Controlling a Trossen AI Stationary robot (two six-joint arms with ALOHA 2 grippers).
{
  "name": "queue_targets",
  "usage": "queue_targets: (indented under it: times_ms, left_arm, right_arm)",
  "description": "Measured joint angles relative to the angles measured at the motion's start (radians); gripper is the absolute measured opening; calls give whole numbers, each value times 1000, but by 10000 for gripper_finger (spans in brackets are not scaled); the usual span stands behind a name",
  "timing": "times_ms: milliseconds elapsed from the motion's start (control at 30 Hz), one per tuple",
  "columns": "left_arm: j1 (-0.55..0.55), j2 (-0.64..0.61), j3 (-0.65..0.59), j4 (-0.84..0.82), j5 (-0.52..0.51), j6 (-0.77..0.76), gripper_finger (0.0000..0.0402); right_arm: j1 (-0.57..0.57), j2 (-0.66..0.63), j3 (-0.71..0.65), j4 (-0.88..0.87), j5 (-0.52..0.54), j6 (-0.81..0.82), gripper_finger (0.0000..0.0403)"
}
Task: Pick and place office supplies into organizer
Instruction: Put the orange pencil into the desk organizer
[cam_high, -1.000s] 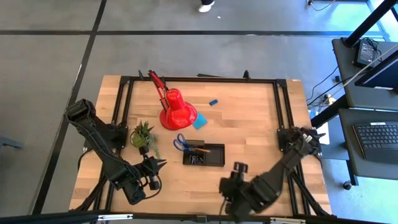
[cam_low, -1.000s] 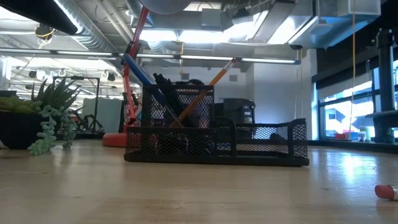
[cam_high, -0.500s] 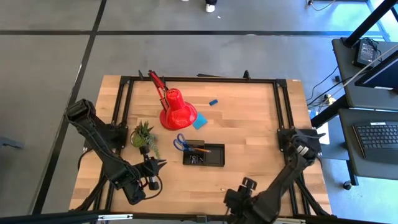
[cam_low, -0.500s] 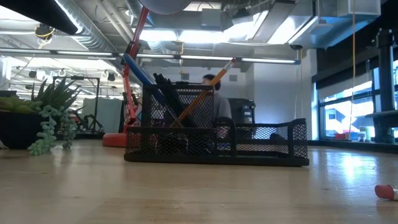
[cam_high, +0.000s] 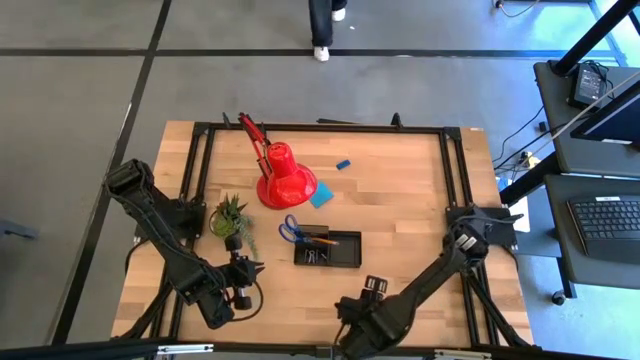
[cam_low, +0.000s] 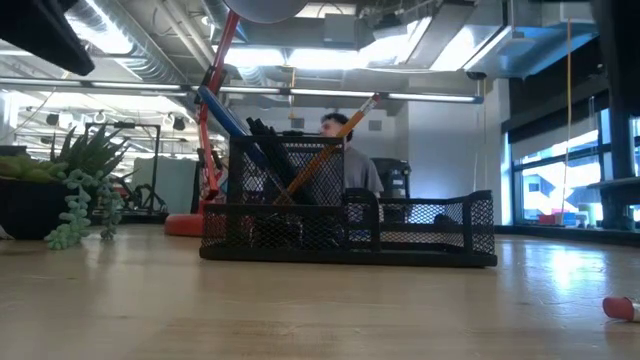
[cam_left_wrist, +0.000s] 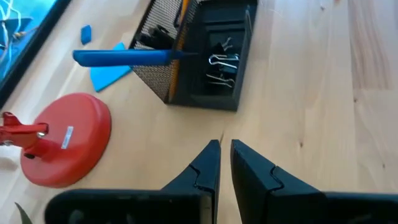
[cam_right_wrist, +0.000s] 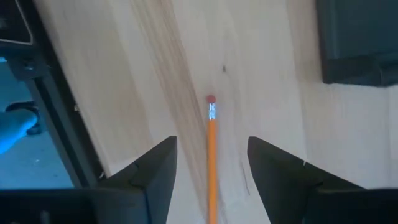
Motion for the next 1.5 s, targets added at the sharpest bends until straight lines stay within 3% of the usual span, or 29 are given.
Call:
queue_targets:
  times_ms: [400, 800, 1500]
  left_arm:
    - [-9, 0, 0, 0, 35, 0, 31]
    - [-41, 0, 0, -1, 32, 26, 31]
    - [-41, 0, 0, -7, 32, 27, 31]
  right_arm:
    - [-25, 34, -29, 29, -52, -86, 197]
    - [-45, 35, -155, 166, -62, -86, 147]
    - [-64, 34, -198, 209, -89, -94, 145]
